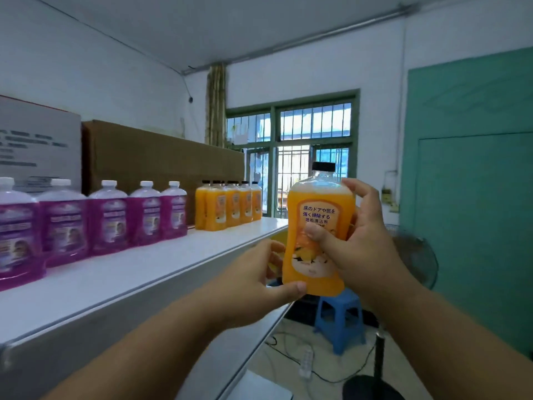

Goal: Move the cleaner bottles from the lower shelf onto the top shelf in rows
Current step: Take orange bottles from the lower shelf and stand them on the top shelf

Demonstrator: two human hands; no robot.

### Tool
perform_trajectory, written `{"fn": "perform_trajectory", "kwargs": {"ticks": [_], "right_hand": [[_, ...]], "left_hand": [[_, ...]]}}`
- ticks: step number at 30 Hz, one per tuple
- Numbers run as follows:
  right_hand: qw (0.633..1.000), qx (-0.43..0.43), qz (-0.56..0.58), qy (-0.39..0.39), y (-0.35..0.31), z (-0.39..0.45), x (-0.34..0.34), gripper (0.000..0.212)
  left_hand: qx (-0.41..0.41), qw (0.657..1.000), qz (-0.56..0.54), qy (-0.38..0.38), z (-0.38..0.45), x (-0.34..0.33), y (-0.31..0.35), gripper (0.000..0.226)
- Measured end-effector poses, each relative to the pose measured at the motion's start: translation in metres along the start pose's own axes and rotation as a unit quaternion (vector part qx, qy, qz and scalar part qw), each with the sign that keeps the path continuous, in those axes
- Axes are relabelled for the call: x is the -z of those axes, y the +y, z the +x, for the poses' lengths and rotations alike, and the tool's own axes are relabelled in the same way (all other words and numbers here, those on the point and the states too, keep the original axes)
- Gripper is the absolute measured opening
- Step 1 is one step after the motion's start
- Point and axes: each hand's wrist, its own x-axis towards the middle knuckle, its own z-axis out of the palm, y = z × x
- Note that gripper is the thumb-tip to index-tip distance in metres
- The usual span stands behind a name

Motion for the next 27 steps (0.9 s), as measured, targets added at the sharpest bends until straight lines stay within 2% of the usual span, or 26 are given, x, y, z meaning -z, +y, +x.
{"fn": "perform_trajectory", "kwargs": {"ticks": [3,9,12,15,21,27], "right_hand": [[1.000,-0.023,0.007,0.015,0.046,0.041,0.016,0.072],[0.999,-0.030,-0.008,0.021,0.129,0.115,0.040,0.073],[0.999,-0.029,0.026,-0.003,0.179,0.151,0.040,0.073],[0.998,0.001,0.060,-0.033,0.222,0.186,0.028,0.068],[0.976,0.003,0.156,-0.154,0.280,0.261,-0.035,0.071],[0.946,0.041,0.219,-0.234,0.302,0.292,-0.128,0.073]], "left_hand": [[-0.008,1.000,0.009,-0.014,0.070,-0.015,-0.019,0.055],[0.002,1.000,-0.005,-0.024,0.178,-0.038,-0.041,0.042],[0.021,1.000,0.012,-0.004,0.221,-0.047,-0.061,0.063],[0.069,0.995,0.054,0.042,0.250,-0.048,-0.079,0.085],[0.202,0.959,0.145,0.137,0.274,-0.018,-0.106,0.091],[0.319,0.905,0.228,0.168,0.266,0.027,-0.147,0.087]]}}
